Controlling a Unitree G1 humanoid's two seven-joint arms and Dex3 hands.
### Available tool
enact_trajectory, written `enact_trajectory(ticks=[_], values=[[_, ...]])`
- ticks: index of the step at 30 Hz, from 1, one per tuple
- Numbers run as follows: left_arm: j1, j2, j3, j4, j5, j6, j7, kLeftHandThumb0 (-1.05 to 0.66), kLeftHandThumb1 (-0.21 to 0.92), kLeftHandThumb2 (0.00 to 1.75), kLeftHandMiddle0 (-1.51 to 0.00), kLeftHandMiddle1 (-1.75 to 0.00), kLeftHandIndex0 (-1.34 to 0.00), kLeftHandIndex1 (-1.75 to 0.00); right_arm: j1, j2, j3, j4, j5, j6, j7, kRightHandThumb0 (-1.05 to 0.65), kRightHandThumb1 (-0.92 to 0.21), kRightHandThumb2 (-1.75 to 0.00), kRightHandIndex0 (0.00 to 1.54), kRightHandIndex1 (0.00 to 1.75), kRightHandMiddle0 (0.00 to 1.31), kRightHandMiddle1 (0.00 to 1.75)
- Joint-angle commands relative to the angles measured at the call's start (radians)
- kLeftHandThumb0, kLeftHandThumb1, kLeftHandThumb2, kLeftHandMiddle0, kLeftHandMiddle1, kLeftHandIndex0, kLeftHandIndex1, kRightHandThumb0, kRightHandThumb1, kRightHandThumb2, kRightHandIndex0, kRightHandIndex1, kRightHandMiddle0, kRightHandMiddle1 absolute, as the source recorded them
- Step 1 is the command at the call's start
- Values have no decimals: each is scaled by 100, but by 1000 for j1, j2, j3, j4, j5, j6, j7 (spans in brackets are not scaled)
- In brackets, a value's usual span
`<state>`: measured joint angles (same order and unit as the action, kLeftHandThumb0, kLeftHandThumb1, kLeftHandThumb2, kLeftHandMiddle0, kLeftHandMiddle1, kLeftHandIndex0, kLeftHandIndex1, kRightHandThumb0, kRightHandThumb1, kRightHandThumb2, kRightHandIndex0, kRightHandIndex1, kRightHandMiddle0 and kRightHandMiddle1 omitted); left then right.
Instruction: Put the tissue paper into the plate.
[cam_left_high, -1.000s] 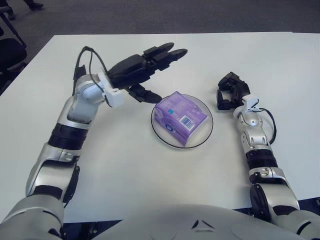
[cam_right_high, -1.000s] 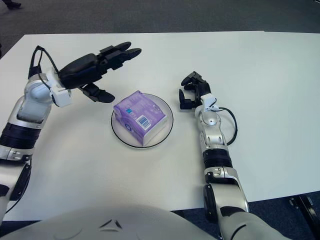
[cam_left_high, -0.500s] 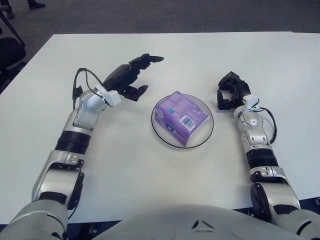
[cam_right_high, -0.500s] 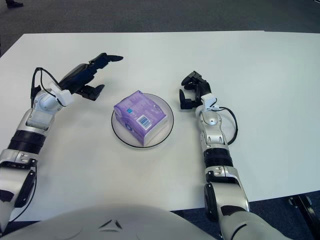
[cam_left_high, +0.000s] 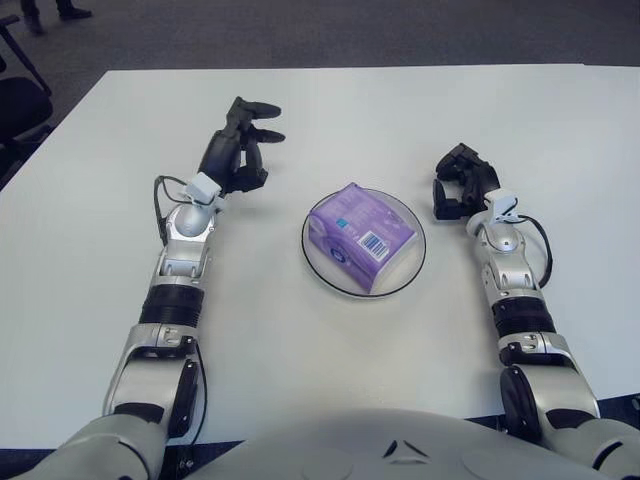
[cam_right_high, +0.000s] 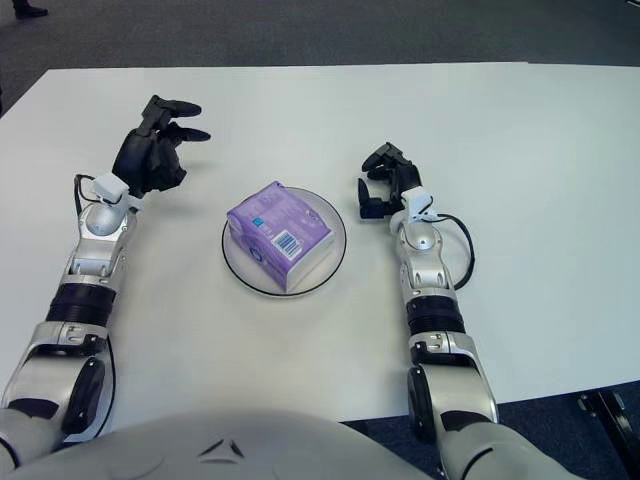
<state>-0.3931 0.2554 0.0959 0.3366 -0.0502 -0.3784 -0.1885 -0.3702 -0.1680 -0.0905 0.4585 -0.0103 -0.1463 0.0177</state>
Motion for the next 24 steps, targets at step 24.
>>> enact_trajectory(ticks=[24], values=[[132, -194, 84, -104, -83, 194, 231, -42, 64, 97, -101, -175, -45, -175, 122, 40, 4, 95, 7, 41, -18, -1, -14, -154, 77, 174, 49, 175]])
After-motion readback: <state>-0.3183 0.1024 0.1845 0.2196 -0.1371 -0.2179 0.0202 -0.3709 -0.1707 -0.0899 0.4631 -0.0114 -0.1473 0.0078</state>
